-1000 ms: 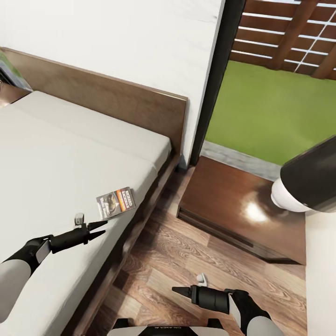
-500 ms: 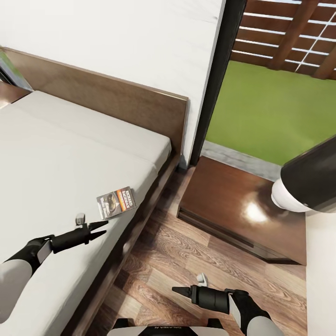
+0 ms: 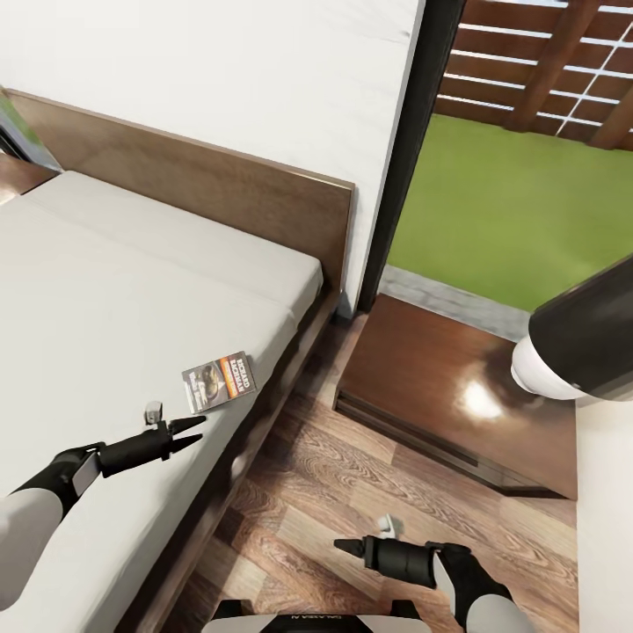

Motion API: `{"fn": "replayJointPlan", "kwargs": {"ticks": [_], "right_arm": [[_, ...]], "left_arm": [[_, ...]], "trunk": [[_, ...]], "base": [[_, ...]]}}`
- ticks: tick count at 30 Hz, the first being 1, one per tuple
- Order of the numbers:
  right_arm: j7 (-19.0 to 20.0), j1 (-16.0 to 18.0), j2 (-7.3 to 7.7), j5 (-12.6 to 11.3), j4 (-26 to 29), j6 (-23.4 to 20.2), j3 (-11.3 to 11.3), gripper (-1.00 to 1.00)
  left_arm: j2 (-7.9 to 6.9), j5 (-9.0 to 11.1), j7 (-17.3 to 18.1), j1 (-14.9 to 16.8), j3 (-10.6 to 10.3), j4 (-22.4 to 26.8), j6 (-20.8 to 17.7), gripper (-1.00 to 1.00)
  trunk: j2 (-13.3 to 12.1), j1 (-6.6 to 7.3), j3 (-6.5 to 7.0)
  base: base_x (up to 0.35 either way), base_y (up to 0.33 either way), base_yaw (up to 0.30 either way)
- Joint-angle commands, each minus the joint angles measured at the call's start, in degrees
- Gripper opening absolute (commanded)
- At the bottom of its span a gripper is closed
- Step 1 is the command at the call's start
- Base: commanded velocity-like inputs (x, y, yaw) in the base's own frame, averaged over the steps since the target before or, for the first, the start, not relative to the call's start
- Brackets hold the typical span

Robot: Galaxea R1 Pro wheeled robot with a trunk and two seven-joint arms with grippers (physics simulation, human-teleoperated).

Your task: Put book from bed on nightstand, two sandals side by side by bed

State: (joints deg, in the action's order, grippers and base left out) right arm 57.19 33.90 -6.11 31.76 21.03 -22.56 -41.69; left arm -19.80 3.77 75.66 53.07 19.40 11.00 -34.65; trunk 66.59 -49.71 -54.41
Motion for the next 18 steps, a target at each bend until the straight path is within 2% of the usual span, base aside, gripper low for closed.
{"fn": "replayJointPlan", "kwargs": {"ticks": [1,6,8,11,12,15,16,18], "right_arm": [[-1.7,0.0,-0.07,0.3,1.1,-0.4,-0.5,1.0],[-4.6,0.0,-0.05,0.1,4.1,-0.3,-0.5,1.0],[-5.1,0.0,-0.1,-1.9,4.8,-0.4,-0.5,1.0],[-5.4,0.0,-0.08,-8.0,5.0,-0.4,-0.5,1.0],[-5.4,0.0,-0.11,-11.3,5.1,-0.4,-0.5,1.0],[-5.2,0.0,-0.12,-14.1,5.1,-0.4,-0.5,1.0],[-5.1,0.0,-0.13,-16.3,5.2,-0.5,-0.5,1.0],[-5.0,0.0,-0.13,-23.8,5.1,-0.7,-0.4,1.0]], "left_arm": [[0.12,0.4,0.1,0.0,-0.2,0.0,-0.6,1.0],[0.48,0.4,0.1,0.0,-0.2,0.0,-0.6,1.0],[0.54,0.4,0.1,0.0,-0.2,0.0,-0.6,1.0],[0.62,0.4,0.1,0.0,-0.2,0.0,-0.6,1.0],[0.63,0.4,0.1,0.0,-0.2,0.0,-0.6,1.0],[0.64,0.4,0.1,0.0,-0.2,0.0,-0.6,1.0],[0.66,0.4,0.1,0.0,-0.2,0.0,-0.6,1.0],[0.93,0.4,0.1,0.0,-0.3,0.0,-0.6,1.0]], "trunk": [[0.0,0.0,-0.03],[0.0,0.0,-0.03],[0.0,0.0,-0.03],[0.0,0.0,-0.03],[0.0,0.0,-0.03],[0.0,0.0,-0.03],[0.0,0.0,-0.03],[0.0,0.0,-0.03]], "base": [[0.0,0.0,0.0],[0.0,0.0,0.0],[0.0,0.0,0.0],[0.0,0.0,0.0],[0.0,0.0,0.0],[0.0,0.0,0.0],[0.0,0.0,0.0],[0.0,0.0,0.0]]}}
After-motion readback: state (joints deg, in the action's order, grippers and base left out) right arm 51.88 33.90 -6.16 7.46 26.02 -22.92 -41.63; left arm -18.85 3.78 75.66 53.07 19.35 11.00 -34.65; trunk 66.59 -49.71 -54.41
